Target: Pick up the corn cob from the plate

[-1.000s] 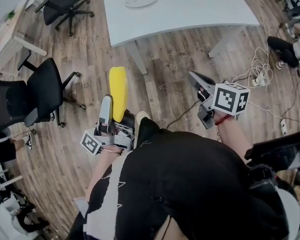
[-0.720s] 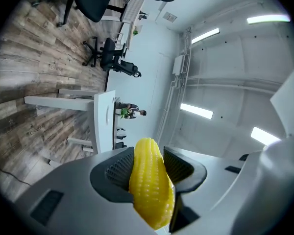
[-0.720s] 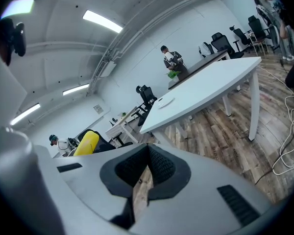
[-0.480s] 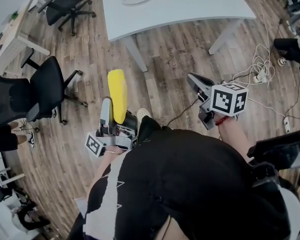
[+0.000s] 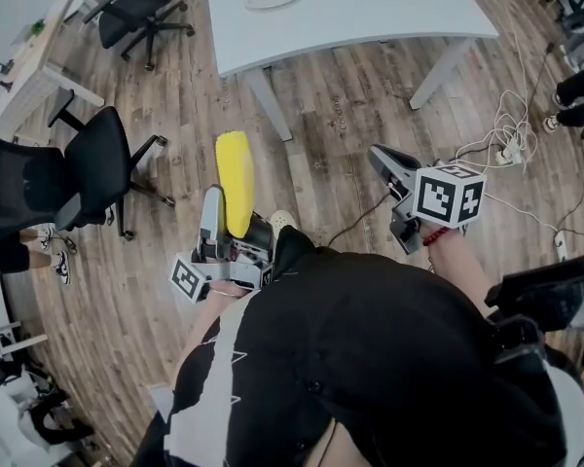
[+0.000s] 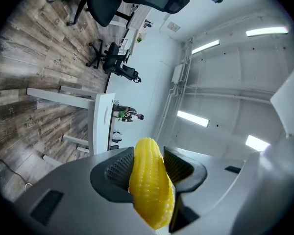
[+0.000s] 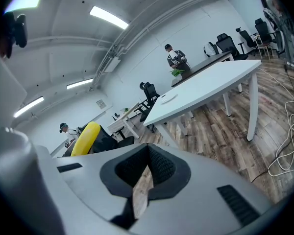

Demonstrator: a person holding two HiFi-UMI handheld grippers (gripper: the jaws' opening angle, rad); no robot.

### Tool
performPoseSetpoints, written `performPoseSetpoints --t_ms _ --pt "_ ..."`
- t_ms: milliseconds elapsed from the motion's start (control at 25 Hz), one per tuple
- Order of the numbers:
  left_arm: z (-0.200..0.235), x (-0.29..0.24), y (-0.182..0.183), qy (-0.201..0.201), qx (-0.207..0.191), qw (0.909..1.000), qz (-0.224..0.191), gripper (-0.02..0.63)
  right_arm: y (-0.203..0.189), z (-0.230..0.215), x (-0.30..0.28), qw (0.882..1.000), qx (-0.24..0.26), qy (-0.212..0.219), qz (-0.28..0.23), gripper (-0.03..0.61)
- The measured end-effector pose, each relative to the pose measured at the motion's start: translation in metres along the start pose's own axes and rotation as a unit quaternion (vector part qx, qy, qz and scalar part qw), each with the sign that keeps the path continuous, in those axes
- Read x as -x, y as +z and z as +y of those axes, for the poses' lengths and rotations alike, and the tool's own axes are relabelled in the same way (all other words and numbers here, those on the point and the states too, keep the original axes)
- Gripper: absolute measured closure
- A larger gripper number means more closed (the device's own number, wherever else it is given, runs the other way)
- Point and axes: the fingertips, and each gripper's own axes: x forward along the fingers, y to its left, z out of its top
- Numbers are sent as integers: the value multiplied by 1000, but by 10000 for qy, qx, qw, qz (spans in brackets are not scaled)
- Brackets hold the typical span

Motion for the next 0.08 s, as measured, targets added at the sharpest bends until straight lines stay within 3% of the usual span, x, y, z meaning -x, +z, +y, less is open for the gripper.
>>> performPoseSetpoints --t_ms 80 --pt "-2 4 1 11 -2 10000 7 419 -3 3 1 10000 13 -6 15 565"
